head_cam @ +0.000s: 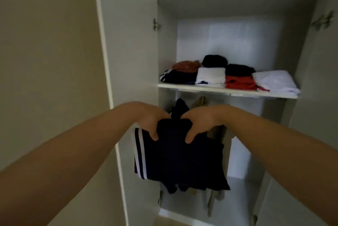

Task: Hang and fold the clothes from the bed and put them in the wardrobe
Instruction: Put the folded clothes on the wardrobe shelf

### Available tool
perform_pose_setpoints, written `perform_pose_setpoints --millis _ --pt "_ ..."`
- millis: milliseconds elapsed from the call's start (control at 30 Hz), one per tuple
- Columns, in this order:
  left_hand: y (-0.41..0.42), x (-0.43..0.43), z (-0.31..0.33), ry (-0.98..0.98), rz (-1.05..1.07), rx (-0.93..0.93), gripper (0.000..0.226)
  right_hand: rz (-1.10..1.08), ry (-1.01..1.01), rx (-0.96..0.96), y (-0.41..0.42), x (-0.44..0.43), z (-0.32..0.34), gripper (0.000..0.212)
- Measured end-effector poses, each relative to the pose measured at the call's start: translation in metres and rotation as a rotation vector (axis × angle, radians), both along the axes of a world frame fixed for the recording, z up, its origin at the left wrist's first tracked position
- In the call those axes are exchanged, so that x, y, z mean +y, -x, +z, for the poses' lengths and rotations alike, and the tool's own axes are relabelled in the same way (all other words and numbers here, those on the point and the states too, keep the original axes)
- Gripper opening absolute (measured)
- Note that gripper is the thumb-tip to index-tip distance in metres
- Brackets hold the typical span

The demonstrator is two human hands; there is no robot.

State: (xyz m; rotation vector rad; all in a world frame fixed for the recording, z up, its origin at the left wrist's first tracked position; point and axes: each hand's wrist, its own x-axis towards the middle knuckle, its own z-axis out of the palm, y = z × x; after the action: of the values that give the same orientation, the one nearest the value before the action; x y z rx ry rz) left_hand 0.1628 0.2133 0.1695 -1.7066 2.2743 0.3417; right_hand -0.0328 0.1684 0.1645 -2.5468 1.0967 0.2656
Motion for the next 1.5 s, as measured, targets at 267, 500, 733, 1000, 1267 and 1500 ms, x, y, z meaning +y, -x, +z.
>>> perform_pose_setpoints --millis 267,500,733,1000,1267,1500 --pt "-0.004 -0.157 0.102 -0.081 0.018 0.075 0.071 -0.252 -0.147 -0.175 0.015 -0.139 0.105 0.048" --pt "-0.014 -0.28 0.161 -0.056 0.173 0.154 0.06 -0.188 -0.113 -0.201 0.002 -0.273 0.162 0.048" --pt "-0.037 -0.385 0.234 0.721 0.188 0.008 0.057 -0.086 0.498 -0.474 -0.028 -0.396 0.229 0.042" --pt "-0.073 -0.482 0.09 1.223 0.079 -0.257 0.066 -0.01 0.951 -0.355 -0.076 -0.495 0.101 0.057" --pt "-0.081 -0.519 -0.016 0.834 0.193 -0.157 0.06 -0.02 0.518 -0.197 -0.089 -0.524 -0.007 0.073" --pt "-0.067 -0.527 0.03 0.463 0.255 -0.127 0.025 -0.025 0.41 -0.158 -0.084 -0.518 0.0 0.08"
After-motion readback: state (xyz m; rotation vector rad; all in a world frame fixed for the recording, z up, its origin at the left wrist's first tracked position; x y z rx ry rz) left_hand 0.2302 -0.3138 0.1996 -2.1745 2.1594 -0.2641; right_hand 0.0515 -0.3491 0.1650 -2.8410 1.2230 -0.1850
